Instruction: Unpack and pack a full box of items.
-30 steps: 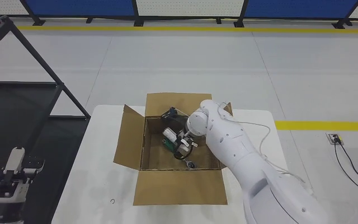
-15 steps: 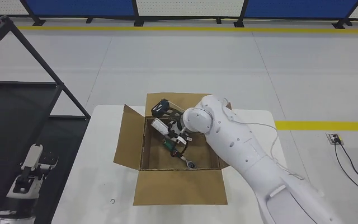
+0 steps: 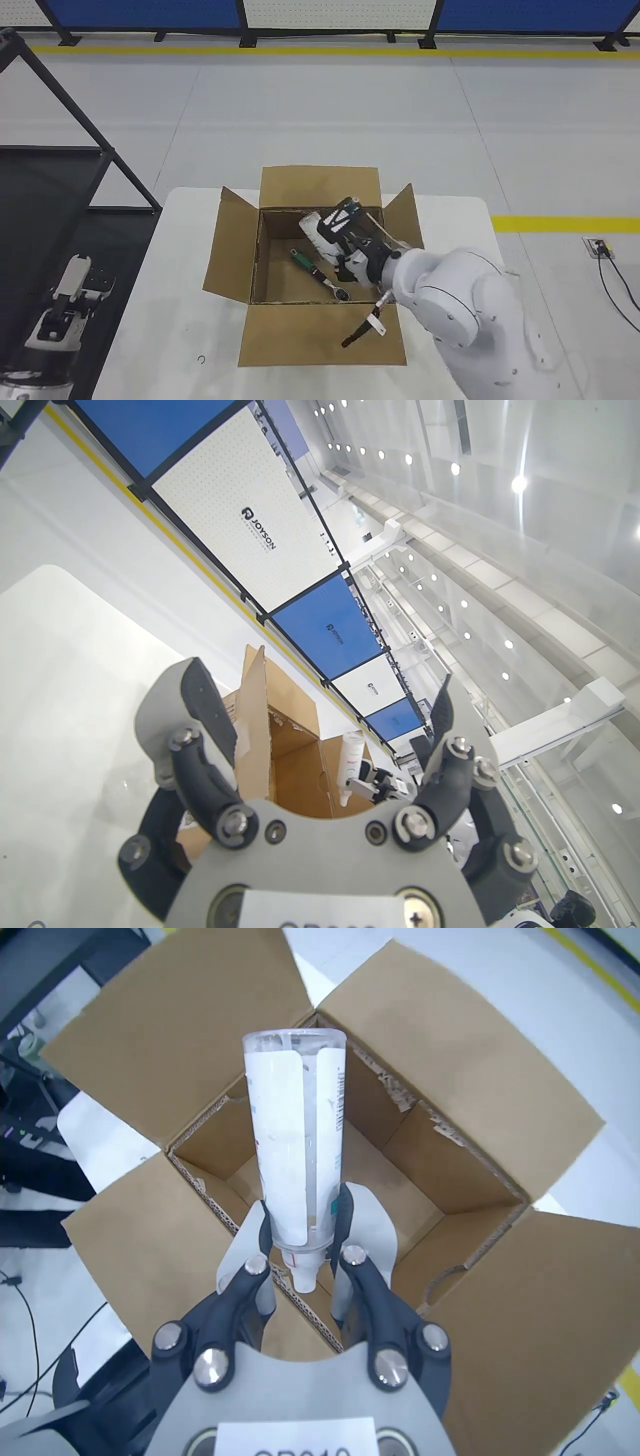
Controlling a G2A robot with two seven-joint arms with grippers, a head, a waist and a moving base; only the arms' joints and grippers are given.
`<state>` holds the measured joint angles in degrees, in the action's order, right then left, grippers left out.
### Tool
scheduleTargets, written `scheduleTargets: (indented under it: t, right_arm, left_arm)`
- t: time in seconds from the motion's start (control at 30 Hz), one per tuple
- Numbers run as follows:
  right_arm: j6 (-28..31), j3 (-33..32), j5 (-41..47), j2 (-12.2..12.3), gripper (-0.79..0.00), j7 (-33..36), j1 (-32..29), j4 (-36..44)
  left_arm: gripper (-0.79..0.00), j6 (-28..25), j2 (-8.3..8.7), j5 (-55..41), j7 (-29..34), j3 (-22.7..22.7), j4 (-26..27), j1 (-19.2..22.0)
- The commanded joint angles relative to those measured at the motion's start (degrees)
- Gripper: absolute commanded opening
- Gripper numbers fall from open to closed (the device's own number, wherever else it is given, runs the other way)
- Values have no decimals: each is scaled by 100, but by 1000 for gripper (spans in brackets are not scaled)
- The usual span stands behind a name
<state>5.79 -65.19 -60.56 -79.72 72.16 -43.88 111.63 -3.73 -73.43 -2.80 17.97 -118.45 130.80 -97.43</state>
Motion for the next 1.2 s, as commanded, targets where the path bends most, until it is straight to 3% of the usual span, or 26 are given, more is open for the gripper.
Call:
scheduleTargets:
  t: [0.0, 0.13, 0.4, 0.7, 0.93, 1.17]
  right_arm:
    - [-273, -259, -130, 32, -785, -156, -234, 396]
    - [-908, -910, -587, 108, -785, -309, -833, 1221]
    - [-1513, -1987, -889, 202, -785, -403, -2004, 2301]
    - [-2055, -2670, -1127, 225, -785, -1068, -2756, 2301]
    - [-2184, -3164, -838, 230, -785, -1415, -3457, 2301]
    - [-2038, -3617, -358, 256, -785, -1033, -4105, 2301]
  left_arm:
    - [0, 8, 5, 7, 19, 21, -14, 12]
    - [0, 16, 16, 46, 74, 98, -34, 49]
    - [0, 59, 40, 124, 185, 297, -53, 128]
    - [0, 117, 76, 389, 360, 653, 19, 275]
    - [0, 142, 87, 622, 309, 923, 117, 262]
    - [0, 148, 89, 752, 228, 1061, 204, 214]
